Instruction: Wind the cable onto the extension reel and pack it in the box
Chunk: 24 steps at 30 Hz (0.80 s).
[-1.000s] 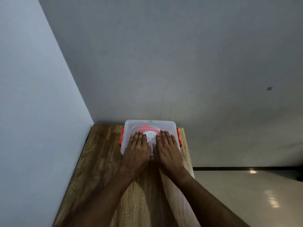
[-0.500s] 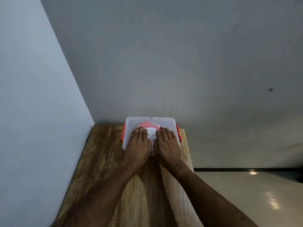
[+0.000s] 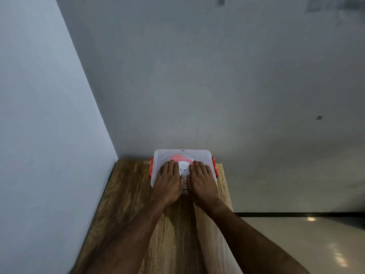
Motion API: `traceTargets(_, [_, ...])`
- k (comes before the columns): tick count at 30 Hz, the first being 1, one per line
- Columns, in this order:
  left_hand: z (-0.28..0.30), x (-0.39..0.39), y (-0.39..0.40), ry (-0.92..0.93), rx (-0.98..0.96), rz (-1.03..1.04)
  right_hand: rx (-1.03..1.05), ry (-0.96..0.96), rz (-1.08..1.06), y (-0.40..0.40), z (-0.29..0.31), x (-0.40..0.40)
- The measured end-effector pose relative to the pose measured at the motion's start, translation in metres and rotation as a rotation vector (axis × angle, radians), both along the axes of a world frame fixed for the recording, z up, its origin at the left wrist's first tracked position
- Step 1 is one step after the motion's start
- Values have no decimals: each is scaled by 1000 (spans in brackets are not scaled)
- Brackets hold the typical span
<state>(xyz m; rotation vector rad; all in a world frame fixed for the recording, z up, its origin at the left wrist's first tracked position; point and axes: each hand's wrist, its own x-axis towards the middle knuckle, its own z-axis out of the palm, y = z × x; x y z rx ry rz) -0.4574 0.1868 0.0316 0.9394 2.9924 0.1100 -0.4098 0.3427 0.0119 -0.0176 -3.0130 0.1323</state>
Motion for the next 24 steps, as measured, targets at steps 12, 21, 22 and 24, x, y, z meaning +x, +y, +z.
traceTargets(12, [-5,-8,-1,101,-40,-82,65,-48,23,-1,8,-5])
traceTargets(21, [-1,-2,2,99,0,19,24,55,-25,1,22,18])
traceTargets(22, [1,0,3,119,1,19,36,46,-32,3,22,21])
traceTargets(24, [2,4,7,92,14,28,75,65,-13,8,15,26])
